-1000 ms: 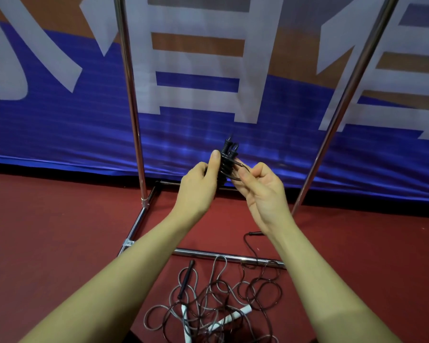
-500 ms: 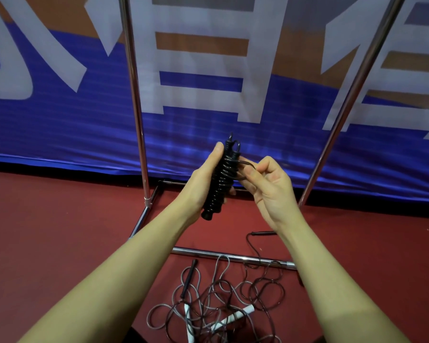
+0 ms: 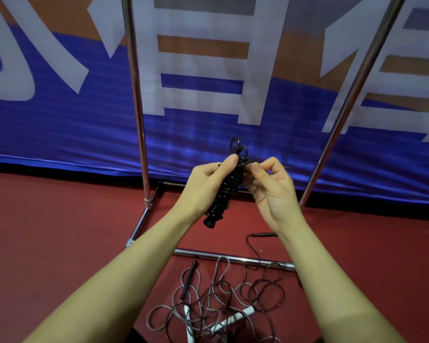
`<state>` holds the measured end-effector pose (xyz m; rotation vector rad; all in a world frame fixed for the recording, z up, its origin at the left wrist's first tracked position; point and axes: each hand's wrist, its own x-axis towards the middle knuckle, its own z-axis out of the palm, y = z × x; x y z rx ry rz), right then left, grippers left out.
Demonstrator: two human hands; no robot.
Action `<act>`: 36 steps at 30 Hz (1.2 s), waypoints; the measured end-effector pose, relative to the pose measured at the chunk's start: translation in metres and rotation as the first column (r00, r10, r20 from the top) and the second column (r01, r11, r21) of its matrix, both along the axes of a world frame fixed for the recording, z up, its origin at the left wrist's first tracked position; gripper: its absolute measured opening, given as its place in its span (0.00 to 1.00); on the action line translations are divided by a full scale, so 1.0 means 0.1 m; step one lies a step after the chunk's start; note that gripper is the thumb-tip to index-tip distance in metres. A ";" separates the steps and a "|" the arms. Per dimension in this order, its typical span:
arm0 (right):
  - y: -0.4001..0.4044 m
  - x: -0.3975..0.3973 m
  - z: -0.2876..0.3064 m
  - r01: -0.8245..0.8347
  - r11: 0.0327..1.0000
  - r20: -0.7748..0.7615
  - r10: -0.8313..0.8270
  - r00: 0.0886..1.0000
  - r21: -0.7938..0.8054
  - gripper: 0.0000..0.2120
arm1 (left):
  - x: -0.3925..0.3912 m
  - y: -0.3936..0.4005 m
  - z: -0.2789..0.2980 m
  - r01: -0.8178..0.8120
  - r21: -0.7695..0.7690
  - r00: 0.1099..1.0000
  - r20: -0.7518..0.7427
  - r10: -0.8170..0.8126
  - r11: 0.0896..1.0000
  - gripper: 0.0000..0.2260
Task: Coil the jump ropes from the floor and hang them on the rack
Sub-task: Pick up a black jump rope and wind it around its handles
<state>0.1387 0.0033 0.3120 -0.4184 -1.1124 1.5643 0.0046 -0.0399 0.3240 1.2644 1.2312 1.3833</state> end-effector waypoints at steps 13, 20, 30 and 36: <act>0.03 0.01 -0.01 0.054 0.998 0.065 -0.056 0.996 0.033 0.07 | 0.03 0.04 -0.02 0.039 -0.119 0.999 -0.003 -0.039 0.992 0.30; 0.05 0.01 -0.01 0.328 0.944 0.172 -0.319 0.932 -0.031 0.08 | -0.06 0.09 -0.11 -0.150 -0.030 0.934 -0.332 0.132 0.988 0.19; 0.01 0.02 -0.02 0.358 0.932 0.176 -0.361 0.916 0.046 0.10 | -0.03 0.08 -0.15 -0.204 0.153 0.534 -0.810 0.241 0.967 0.16; 0.03 0.00 -0.06 0.391 0.920 0.187 -0.389 0.902 0.029 0.10 | -0.01 0.12 -0.24 -0.127 0.326 0.345 -0.871 0.350 0.937 0.24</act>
